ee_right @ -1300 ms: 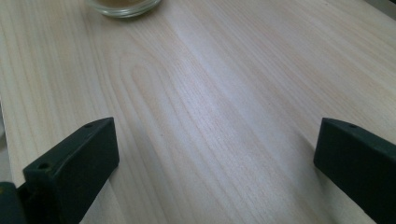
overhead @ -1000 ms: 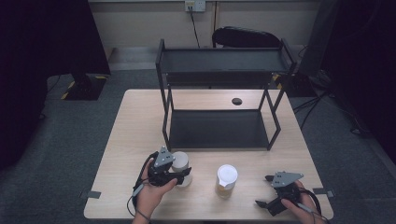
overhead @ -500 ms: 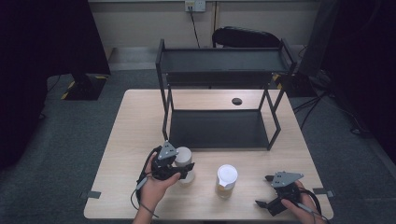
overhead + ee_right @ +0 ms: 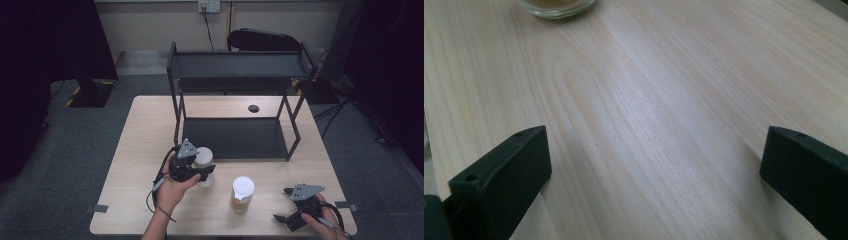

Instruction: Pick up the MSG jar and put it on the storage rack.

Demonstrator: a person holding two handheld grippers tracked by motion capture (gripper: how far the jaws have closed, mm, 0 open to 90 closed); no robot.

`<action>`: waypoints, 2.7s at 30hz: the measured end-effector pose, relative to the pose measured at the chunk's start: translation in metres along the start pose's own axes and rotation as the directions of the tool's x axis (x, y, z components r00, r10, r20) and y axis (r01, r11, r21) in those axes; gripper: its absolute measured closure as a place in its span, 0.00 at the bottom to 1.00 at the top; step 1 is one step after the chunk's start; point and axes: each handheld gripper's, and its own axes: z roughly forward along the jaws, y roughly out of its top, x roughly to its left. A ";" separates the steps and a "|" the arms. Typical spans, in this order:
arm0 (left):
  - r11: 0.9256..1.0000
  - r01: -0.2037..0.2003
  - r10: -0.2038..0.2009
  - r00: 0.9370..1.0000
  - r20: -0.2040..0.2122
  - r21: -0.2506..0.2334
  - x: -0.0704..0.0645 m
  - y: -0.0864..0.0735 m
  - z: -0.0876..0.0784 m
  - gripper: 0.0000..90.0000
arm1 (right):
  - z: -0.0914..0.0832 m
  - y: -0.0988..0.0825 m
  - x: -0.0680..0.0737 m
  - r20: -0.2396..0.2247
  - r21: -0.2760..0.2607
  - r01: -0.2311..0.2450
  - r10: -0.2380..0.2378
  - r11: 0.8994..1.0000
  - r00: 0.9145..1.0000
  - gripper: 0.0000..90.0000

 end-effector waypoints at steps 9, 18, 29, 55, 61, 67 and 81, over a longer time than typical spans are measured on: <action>1.000 -0.022 0.022 1.000 -0.009 0.012 -0.002 0.022 0.007 0.39 | 0.000 0.000 0.000 0.000 0.000 0.000 0.000 1.000 1.000 0.00; 1.000 -0.013 0.013 1.000 -0.008 0.005 -0.001 0.039 0.018 0.39 | 0.000 0.000 0.000 0.000 0.000 0.000 0.000 1.000 1.000 0.00; 1.000 -0.014 0.014 1.000 -0.021 0.010 -0.002 0.062 0.031 0.39 | 0.000 0.000 0.000 0.000 0.000 0.000 0.000 1.000 1.000 0.00; 0.999 0.037 -0.037 0.998 -0.044 -0.007 0.012 0.102 0.041 0.39 | 0.000 0.000 0.000 0.000 0.000 0.000 0.000 1.000 1.000 0.00; 0.999 0.043 -0.044 0.998 -0.050 -0.010 0.014 0.109 0.037 0.39 | 0.000 0.000 0.000 0.000 -0.001 0.000 0.000 1.000 1.000 0.00; 0.999 0.046 -0.046 0.997 -0.061 -0.010 0.015 0.117 0.031 0.39 | 0.000 0.000 0.000 0.000 -0.001 0.000 0.000 1.000 1.000 0.00; 0.999 0.041 -0.043 0.996 -0.073 -0.022 0.016 0.138 0.009 0.39 | 0.000 0.000 0.000 0.000 -0.001 0.000 0.000 1.000 1.000 0.00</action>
